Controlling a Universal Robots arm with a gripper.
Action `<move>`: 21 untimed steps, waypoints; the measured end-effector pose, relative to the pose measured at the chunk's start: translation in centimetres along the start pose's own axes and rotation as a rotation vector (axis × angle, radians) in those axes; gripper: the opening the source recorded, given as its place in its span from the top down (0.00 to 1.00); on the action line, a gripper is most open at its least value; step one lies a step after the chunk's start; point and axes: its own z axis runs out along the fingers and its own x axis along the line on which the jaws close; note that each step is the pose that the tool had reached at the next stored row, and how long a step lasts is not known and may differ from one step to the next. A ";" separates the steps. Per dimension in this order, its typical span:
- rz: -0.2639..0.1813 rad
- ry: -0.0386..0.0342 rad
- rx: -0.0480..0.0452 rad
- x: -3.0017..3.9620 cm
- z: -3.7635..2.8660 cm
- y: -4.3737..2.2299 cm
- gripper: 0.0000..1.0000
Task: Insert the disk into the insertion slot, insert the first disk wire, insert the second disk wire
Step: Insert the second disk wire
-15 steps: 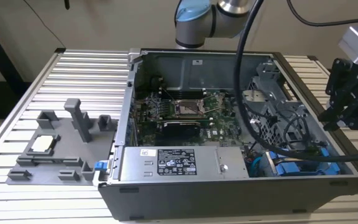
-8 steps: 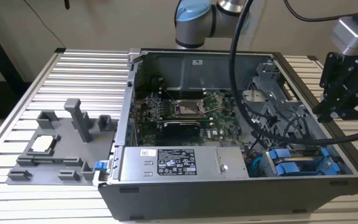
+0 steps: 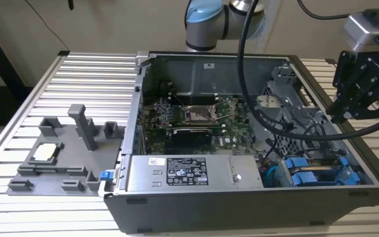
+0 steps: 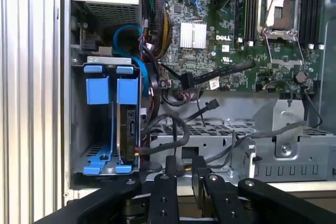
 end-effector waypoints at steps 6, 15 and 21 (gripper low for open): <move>0.000 0.0000 0.0018 -0.05 0.05 1.59 0.73; -0.001 0.0002 0.0059 -0.17 0.11 4.49 0.73; -0.001 0.0003 0.0092 -0.45 0.19 6.61 0.73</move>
